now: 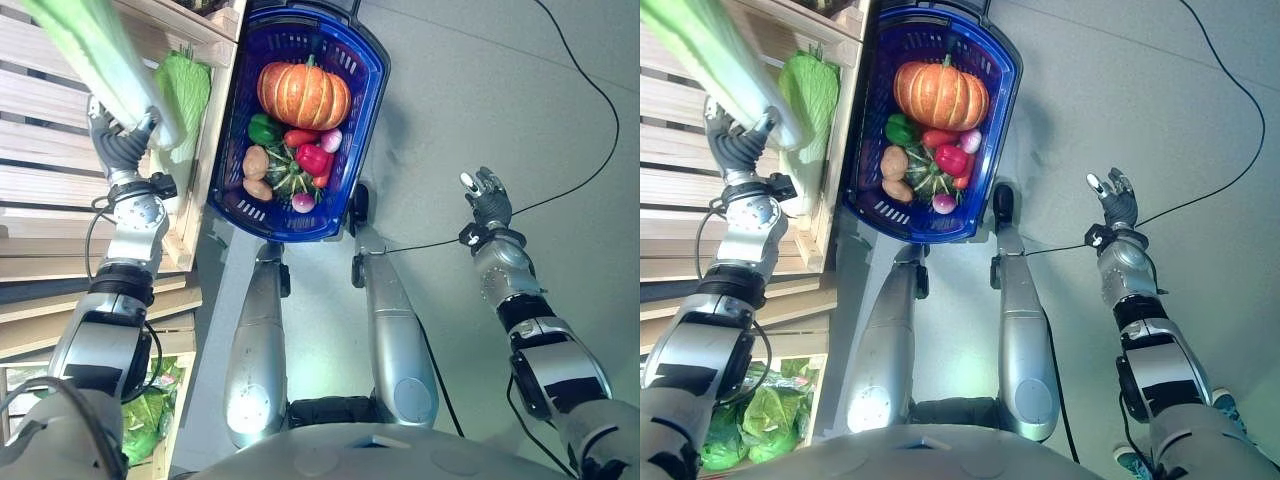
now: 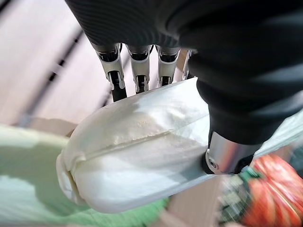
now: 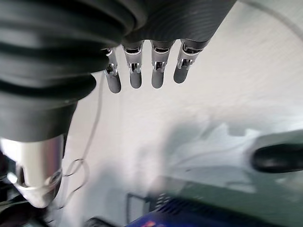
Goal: Pick up fruits and vegetables into the basket
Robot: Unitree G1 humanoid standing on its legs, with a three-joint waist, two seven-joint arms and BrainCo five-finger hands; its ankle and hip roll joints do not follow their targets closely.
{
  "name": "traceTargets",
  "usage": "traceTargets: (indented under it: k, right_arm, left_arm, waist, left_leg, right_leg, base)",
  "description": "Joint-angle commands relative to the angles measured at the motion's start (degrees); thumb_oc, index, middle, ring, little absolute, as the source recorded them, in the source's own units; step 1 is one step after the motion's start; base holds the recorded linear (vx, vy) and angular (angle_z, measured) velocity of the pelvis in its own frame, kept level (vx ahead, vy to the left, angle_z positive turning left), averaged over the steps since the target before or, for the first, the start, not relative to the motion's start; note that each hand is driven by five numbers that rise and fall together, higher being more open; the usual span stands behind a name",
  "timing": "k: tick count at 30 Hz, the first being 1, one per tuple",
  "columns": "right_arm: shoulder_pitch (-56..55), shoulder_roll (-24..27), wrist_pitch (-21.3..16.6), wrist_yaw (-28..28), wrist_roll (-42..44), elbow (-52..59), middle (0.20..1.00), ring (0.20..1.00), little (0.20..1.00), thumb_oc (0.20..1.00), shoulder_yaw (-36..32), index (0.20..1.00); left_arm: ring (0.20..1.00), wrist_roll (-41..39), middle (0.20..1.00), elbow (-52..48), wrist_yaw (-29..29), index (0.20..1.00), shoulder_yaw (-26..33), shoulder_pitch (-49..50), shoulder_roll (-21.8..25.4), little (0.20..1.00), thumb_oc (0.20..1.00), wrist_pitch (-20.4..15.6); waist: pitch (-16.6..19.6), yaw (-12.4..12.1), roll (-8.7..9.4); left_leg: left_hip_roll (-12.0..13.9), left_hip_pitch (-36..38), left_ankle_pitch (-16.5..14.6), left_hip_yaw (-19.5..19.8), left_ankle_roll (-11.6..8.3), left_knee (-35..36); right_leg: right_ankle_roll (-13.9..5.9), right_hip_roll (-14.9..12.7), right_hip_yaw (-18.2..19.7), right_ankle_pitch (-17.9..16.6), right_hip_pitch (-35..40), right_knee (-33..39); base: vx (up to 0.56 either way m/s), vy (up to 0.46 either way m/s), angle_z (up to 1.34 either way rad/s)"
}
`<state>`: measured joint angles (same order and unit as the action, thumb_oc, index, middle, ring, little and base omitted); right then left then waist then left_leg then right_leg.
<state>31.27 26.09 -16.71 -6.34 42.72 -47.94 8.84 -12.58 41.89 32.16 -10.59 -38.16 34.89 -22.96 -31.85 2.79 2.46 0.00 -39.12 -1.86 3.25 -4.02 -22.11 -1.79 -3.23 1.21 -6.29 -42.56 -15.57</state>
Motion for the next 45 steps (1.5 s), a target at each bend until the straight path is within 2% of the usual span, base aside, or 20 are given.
traceTargets:
  k: [1,4,9,15,24,32,38,45]
  right_arm:
    - [-3.48,2.16,-3.83,-2.76,0.32,5.74,1.000,1.000,1.000,1.000,-1.42,1.000]
    - [-3.85,2.52,-5.49,-4.35,0.08,12.84,1.000,1.000,1.000,1.000,-1.57,1.000]
    - [-4.92,1.97,-6.72,-4.40,-1.87,20.58,1.000,1.000,1.000,1.000,-2.34,1.000]
    - [-5.34,1.67,-5.76,-1.74,-2.71,28.96,1.000,1.000,1.000,1.000,-2.20,1.000]
    - [-5.43,1.09,-1.65,5.55,-1.95,38.64,1.000,1.000,1.000,1.000,1.20,1.000]
    - [-4.92,1.25,1.81,8.93,-1.50,44.04,1.000,1.000,1.000,1.000,5.44,1.000]
    - [-3.41,2.26,4.51,9.54,0.17,46.15,1.000,1.000,1.000,1.000,9.14,1.000]
    - [-1.68,2.49,5.55,9.92,2.02,46.35,1.000,1.000,1.000,1.000,12.84,1.000]
  left_arm:
    - [0.200,4.90,0.200,-4.68,2.08,0.200,0.88,0.12,2.20,0.200,0.200,-2.73]
    - [0.200,10.21,0.200,-9.57,1.90,0.200,-0.75,0.97,3.32,0.200,0.200,-1.27]
    - [0.200,12.94,0.200,-14.79,-0.18,0.200,-2.30,1.80,4.16,0.200,0.200,0.28]
    - [0.200,16.78,0.200,-19.60,-4.41,0.200,-3.88,2.10,5.73,0.200,0.200,1.48]
    - [0.200,19.84,0.200,-25.23,-12.24,0.200,-8.30,1.22,6.59,0.200,0.200,1.80]
    - [0.200,19.85,0.200,-29.83,-17.91,0.200,-13.09,0.51,6.62,0.200,0.200,1.20]
    - [0.200,20.03,0.200,-32.62,-20.43,0.200,-16.84,-0.44,6.41,0.200,0.200,0.14]
    - [0.200,18.90,0.200,-33.84,-24.59,0.200,-21.19,-1.68,5.19,0.200,0.200,-0.53]
  waist:
    - [2.06,-0.57,-2.41]
    - [2.06,-0.34,-2.62]
    - [2.06,0.01,-3.10]
    - [2.06,0.33,-3.54]
    - [2.06,0.88,-3.54]
    - [2.06,1.03,-3.22]
    - [2.06,0.82,-2.83]
    - [2.06,0.67,-2.38]
  left_leg:
    - [-2.68,0.20,2.83,-1.93,1.69,5.75]
    - [-2.57,0.02,3.08,-2.23,1.56,6.15]
    - [-2.55,-0.05,3.29,-2.60,1.65,6.56]
    - [-2.54,0.33,3.24,-2.94,1.67,7.00]
    - [-2.41,0.62,3.70,-3.51,1.68,7.93]
    - [-2.18,0.47,4.40,-3.87,1.69,8.67]
    - [-2.07,0.39,4.47,-3.93,1.62,8.80]
    - [-2.00,0.53,4.52,-4.06,1.66,9.04]
  right_leg:
    - [0.06,3.35,-3.71,8.05,3.18,-3.99]
    - [-0.07,3.38,-3.60,7.86,3.03,-3.69]
    - [-0.33,3.44,-3.43,7.82,2.72,-3.74]
    - [-0.68,3.30,-3.33,7.98,3.00,-3.51]
    - [-1.07,3.22,-3.26,7.47,3.21,-2.75]
    - [-1.43,3.22,-3.22,6.64,3.07,-1.97]
    - [-1.73,3.21,-3.29,6.36,3.02,-1.73]
    - [-1.96,3.32,-3.34,5.97,3.07,-1.42]
  base:
    - [0.00,0.000,0.00]
    - [-0.01,0.014,-0.06]
    - [-0.01,0.024,-0.05]
    - [0.00,0.006,-0.01]
    - [0.00,0.000,0.00]
    - [0.00,0.000,0.00]
    - [0.00,0.000,0.00]
    - [0.00,0.000,0.00]
